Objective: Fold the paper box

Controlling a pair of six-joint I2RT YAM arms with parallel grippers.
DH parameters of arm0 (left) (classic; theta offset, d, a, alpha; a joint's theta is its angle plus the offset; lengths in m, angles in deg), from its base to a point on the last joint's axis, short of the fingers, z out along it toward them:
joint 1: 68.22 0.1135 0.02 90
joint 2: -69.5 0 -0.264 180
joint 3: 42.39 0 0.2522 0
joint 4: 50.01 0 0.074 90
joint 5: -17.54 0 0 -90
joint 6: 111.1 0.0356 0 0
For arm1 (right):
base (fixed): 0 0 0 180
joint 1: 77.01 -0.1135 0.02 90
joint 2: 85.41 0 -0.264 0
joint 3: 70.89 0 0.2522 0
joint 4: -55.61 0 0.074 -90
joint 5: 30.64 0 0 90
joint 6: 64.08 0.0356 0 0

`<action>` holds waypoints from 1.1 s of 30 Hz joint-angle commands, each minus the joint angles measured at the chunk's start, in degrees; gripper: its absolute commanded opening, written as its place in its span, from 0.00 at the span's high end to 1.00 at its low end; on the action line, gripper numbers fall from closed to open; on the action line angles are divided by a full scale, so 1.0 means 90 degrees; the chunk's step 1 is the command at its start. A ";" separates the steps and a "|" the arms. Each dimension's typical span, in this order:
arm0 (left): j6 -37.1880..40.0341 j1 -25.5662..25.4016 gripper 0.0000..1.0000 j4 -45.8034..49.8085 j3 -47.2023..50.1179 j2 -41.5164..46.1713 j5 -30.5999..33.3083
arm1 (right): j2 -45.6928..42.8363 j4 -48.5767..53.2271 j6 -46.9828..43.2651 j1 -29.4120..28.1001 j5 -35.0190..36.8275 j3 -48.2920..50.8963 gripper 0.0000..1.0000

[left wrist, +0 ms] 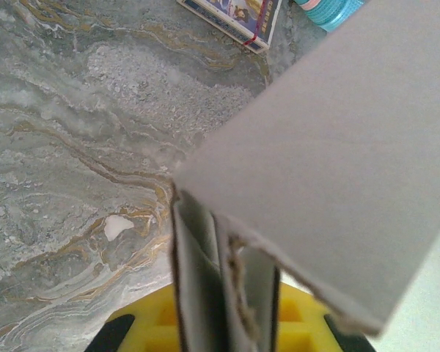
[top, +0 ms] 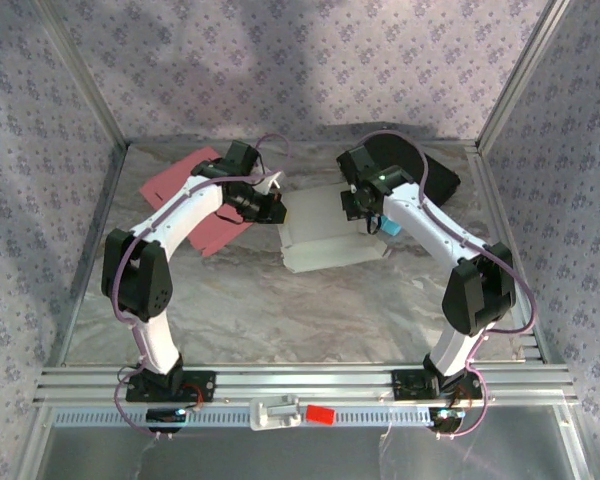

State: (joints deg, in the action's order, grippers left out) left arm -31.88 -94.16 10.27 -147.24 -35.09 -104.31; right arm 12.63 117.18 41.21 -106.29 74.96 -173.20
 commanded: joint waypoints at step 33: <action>-0.0536 -0.0411 1.00 0.0310 -0.0591 -0.0136 0.0864 | 0.1423 0.2653 0.2182 -0.0943 0.3088 -0.1856 1.00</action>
State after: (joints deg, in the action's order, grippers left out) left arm -35.10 -96.08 10.78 -150.41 -36.05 -98.72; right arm 22.95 133.20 55.13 -113.67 97.03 -187.54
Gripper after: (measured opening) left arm 0.061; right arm 0.051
